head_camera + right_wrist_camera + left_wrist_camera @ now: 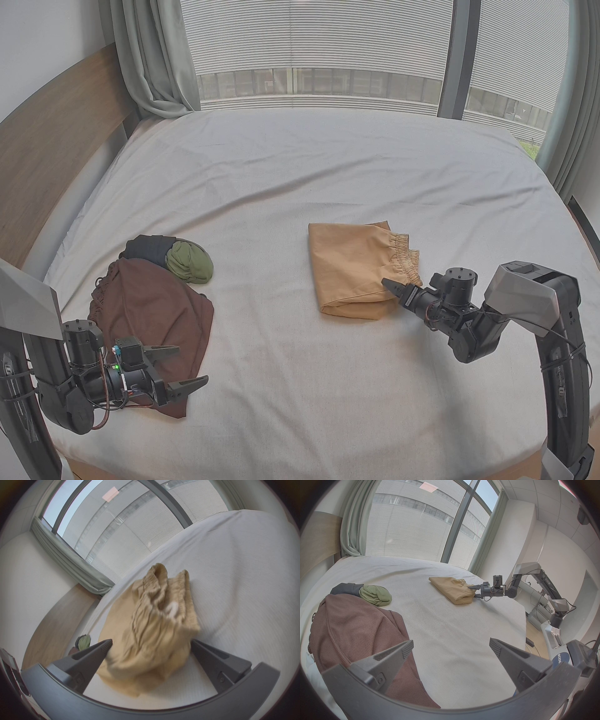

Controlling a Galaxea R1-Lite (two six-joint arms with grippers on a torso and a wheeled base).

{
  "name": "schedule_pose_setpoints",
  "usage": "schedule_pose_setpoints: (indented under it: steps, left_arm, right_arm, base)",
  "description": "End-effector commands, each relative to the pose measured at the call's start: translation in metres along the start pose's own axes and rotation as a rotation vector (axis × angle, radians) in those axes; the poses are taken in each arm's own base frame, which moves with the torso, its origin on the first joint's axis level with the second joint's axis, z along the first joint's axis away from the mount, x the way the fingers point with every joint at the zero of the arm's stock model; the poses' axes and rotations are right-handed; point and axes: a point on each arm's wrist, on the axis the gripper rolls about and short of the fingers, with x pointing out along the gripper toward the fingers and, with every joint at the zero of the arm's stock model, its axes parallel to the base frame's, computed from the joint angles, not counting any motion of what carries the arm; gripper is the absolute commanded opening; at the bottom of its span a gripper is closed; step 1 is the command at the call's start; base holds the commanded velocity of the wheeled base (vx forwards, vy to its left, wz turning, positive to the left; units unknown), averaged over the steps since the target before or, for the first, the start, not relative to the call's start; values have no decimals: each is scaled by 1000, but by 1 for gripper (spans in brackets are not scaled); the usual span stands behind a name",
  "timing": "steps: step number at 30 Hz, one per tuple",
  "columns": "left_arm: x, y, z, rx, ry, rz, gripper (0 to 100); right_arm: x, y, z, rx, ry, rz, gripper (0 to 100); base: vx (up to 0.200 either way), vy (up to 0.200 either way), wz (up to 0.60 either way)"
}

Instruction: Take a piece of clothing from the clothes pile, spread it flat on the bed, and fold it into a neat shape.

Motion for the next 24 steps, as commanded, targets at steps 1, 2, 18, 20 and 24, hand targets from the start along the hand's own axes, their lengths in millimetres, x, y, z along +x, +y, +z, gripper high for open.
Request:
schedule_pose_setpoints:
  steps: [1,2,18,20,24]
  left_arm:
    - [1,-1,0,1,0,-5,100]
    - [1,-1,0,1,0,-5,100]
    - [2,0,1,4,-3,-4,100]
    - [2,0,1,4,-3,-4,100]
    - [2,1,1,5,-4,-2,100]
  right_arm:
    - [-41,26,4,-51,57,0,100]
    - [-46,34,2,-60,66,13,100]
    - [-44,108,39,-67,5,202,100]
    - [-32,97,34,-61,8,183,100]
    - [-9,75,16,-46,29,151,100]
  base:
    - [0,0,0]
    - [0,0,0]
    - [0,0,0]
    - [0,0,0]
    - [0,0,0]
